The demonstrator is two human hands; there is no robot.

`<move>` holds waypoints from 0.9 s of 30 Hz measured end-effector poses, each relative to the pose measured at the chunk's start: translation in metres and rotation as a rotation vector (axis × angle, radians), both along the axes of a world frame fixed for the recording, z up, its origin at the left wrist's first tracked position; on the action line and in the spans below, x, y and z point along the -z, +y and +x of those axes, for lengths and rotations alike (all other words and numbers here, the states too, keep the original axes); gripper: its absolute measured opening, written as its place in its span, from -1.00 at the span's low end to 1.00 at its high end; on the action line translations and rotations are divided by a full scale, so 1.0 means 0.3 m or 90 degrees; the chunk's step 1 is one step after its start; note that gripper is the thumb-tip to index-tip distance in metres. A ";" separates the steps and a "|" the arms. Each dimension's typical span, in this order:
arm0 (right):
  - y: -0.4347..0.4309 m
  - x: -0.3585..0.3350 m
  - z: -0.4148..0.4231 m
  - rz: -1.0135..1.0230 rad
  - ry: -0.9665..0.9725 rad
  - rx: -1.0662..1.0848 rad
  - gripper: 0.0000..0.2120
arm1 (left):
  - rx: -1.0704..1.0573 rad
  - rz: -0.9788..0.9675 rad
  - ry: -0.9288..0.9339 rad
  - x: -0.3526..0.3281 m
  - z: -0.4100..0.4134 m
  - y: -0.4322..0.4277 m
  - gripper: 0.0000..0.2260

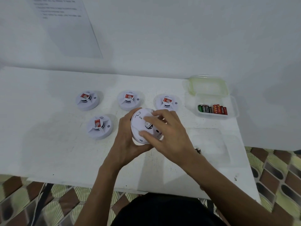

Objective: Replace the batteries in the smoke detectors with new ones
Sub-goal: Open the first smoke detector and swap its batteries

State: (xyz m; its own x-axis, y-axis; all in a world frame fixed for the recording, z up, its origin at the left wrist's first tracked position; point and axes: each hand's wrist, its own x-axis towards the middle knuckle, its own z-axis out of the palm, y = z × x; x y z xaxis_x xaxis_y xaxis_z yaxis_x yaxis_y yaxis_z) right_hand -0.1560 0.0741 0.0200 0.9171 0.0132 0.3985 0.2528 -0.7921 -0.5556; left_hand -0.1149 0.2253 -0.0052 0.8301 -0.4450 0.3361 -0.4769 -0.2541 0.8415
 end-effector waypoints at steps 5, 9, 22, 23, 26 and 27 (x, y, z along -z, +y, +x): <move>0.017 -0.013 0.002 0.055 0.023 0.025 -0.65 | -0.056 0.065 -0.009 -0.008 0.014 0.009 -0.23; 0.032 -0.025 0.002 0.073 0.055 0.068 -0.64 | -0.033 0.055 -0.019 -0.001 0.007 0.001 -0.36; -0.014 -0.038 0.001 0.282 0.199 -0.010 -0.56 | 0.041 0.050 0.100 0.016 0.027 -0.003 -0.09; -0.024 -0.047 0.002 0.299 0.242 -0.029 -0.52 | 0.050 0.047 0.064 0.001 0.023 -0.007 -0.18; -0.049 -0.058 -0.001 0.368 0.308 -0.065 -0.45 | -0.024 0.066 -0.074 -0.005 0.025 -0.020 -0.28; -0.057 -0.057 -0.003 0.389 0.308 -0.067 -0.46 | -0.036 0.078 -0.099 -0.009 0.031 -0.025 -0.28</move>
